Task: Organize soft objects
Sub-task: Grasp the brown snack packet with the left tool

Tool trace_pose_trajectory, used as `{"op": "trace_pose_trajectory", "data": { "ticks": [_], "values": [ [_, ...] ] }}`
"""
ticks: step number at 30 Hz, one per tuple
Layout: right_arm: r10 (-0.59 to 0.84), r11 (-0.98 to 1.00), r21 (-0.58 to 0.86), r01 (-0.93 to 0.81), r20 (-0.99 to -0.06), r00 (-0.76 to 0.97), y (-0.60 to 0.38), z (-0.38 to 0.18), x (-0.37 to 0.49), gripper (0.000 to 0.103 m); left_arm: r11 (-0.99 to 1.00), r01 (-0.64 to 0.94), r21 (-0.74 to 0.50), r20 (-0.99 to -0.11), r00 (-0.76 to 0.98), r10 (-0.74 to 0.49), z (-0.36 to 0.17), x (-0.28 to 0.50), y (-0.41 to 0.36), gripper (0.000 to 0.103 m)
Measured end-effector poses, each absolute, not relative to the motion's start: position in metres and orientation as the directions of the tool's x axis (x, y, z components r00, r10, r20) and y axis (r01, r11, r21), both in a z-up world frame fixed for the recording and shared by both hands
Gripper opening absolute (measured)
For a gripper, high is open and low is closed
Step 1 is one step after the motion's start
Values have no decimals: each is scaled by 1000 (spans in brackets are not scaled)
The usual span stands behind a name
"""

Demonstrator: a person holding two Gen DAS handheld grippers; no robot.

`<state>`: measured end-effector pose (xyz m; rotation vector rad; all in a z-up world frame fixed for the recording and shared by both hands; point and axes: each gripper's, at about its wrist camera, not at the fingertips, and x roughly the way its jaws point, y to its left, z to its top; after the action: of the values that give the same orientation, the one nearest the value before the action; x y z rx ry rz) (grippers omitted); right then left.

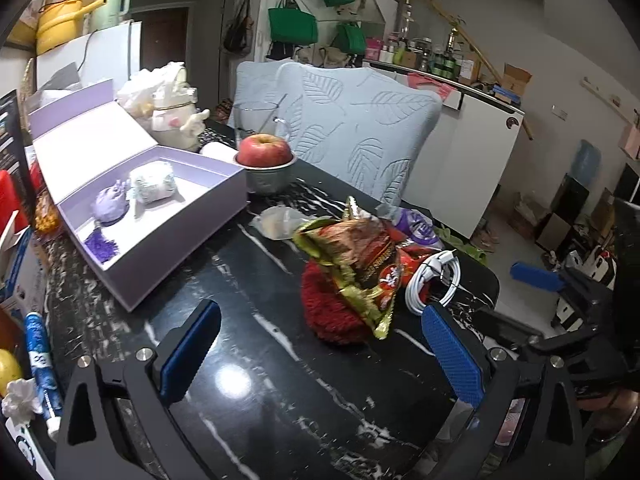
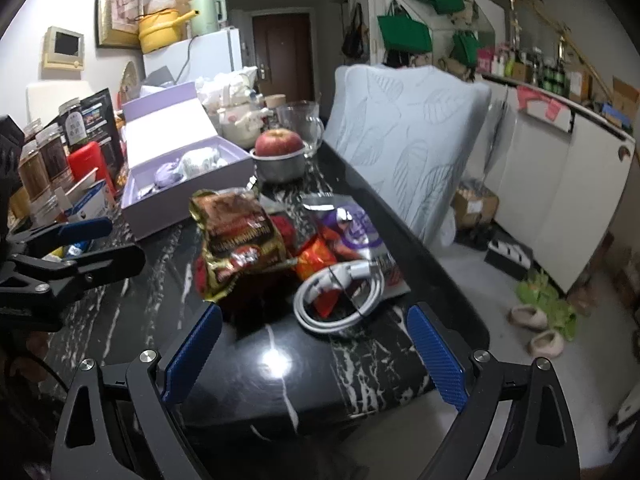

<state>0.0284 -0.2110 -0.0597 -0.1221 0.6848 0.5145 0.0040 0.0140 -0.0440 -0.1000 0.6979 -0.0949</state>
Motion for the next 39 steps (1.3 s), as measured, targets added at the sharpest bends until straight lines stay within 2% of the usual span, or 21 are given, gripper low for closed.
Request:
{"op": "trace_pose_trajectory", "data": {
  "ticks": [11,18,27,28,29,30,31,33,37,39],
  "values": [
    [397,882,93,-462,-675,621,-227,-85,54,95,990,81,-120,-646,750,-140,-50,44,-11,102],
    [386,891,107,-441,-689,613,-237,-92,63,95,994,33,-101,-661,745,-92,-60,72,-22,102],
    [363,910,126,-394,-702,613,-249,-97,74,95,985,15,-170,-711,691,-133,-79,99,-20,102],
    [360,911,123,-393,-703,614,-249,-98,75,95,985,13,-171,-713,688,-133,-81,100,-21,100],
    [359,911,122,-393,-703,614,-249,-98,75,95,985,15,-170,-711,691,-133,-83,99,-21,92],
    [360,911,122,-395,-702,614,-249,-98,75,95,986,16,-165,-710,692,-131,-84,99,-22,80],
    [362,910,122,-397,-703,613,-248,-99,75,95,987,19,-159,-711,692,-128,-85,98,-23,74],
    [363,908,123,-400,-705,609,-246,-100,75,95,992,29,-123,-695,711,-107,-82,93,-27,56],
    [372,906,135,-401,-706,602,-245,-101,76,95,996,64,-68,-673,733,-94,-78,83,-35,43],
    [375,906,142,-400,-706,601,-245,-102,75,95,995,92,-40,-667,739,-95,-77,75,-40,42]
  ]
}}
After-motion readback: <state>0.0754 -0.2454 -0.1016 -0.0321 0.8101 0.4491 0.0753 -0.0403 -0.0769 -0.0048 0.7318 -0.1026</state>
